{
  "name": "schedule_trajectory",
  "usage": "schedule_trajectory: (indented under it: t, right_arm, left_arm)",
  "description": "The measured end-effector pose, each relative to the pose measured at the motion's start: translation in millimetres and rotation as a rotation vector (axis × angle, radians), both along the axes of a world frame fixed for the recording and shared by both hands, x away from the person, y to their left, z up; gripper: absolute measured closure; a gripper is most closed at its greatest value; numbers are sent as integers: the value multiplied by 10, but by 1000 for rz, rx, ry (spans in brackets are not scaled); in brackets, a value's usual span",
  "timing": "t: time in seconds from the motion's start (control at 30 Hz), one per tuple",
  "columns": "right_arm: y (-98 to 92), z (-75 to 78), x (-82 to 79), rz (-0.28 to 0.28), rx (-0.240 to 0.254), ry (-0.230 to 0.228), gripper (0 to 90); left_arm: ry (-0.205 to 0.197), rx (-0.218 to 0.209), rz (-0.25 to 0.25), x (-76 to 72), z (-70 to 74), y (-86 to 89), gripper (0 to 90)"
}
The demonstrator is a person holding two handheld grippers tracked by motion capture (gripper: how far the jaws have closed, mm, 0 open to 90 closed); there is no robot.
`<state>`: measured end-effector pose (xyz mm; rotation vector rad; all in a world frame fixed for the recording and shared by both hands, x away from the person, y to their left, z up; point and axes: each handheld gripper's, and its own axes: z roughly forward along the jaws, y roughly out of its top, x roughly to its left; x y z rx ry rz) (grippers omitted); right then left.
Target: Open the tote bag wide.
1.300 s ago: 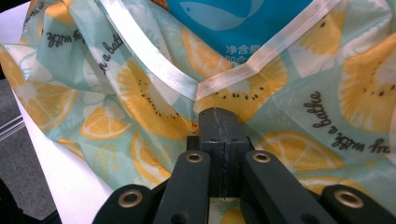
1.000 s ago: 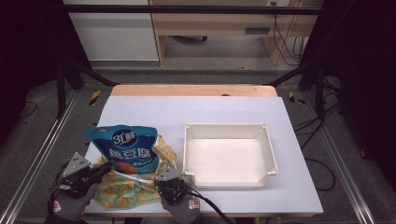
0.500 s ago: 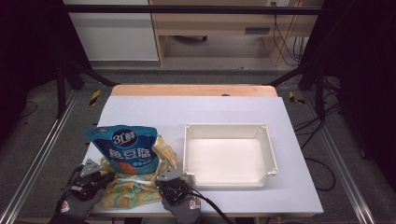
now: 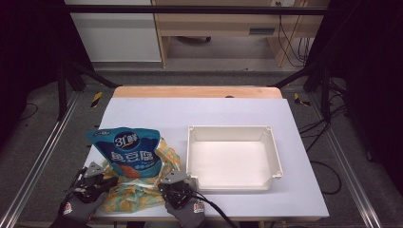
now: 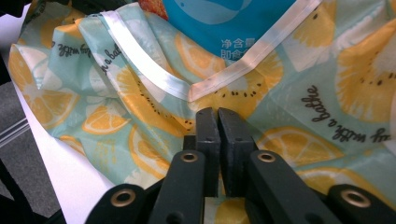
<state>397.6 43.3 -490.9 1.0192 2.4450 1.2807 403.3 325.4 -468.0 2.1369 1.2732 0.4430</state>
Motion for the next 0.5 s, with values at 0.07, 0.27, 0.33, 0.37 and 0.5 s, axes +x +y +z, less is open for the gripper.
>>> schedule_trajectory:
  t: [0.07,0.27,0.33,0.37,0.5]
  right_arm:
    - [-2,5,-9,2,4,-2,838]
    - [-52,62,-37,10,51,-31,747]
    - [-80,101,-46,12,72,-49,719]
    - [-94,125,-51,15,82,-57,708]
    - [-151,229,-74,17,120,-88,660]
  left_arm:
    - [-1,-1,1,-2,5,-2,865]
    - [-46,-34,1,-54,72,14,741]
    - [-73,-58,-5,-87,113,28,703]
    - [-87,-67,-7,-106,139,45,687]
    - [-131,-128,-10,-182,223,98,628]
